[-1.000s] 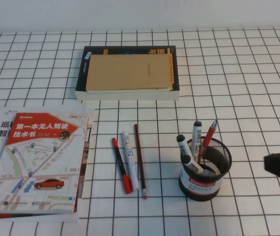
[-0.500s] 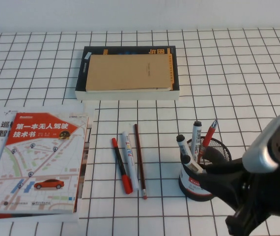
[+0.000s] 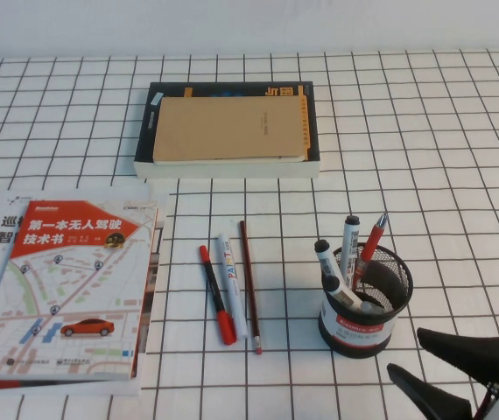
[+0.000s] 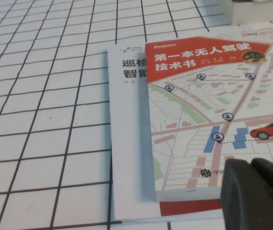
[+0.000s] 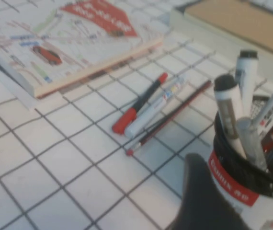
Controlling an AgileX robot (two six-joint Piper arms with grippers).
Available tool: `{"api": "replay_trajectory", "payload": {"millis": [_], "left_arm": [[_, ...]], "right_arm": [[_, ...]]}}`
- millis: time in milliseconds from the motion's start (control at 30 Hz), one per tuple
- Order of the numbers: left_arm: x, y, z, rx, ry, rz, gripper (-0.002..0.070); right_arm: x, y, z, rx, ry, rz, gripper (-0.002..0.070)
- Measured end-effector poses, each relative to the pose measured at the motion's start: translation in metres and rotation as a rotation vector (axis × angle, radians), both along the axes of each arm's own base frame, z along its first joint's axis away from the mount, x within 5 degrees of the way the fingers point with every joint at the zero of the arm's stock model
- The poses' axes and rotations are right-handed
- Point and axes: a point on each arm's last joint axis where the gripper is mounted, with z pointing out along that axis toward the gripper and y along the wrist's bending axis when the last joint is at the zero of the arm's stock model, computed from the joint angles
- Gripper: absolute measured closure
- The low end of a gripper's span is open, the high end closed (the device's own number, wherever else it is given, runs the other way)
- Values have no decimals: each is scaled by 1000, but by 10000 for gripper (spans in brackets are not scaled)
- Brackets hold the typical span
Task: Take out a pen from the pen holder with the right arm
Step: 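Take a marker out of the pen holder and lay it on the table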
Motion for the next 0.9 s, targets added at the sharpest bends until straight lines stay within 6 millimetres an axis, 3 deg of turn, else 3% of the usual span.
{"api": "replay_trajectory", "payload": {"millis": [300, 533, 900], "left_arm": [[0, 0, 0, 0, 0, 0, 679], [0, 0, 0, 0, 0, 0, 679], [0, 0, 0, 0, 0, 0, 679]], "right_arm": [[8, 5, -3, 40, -97, -60, 360], [16, 17, -16, 19, -73, -73, 360], [28, 32, -19, 6, -53, -109, 360]]}}
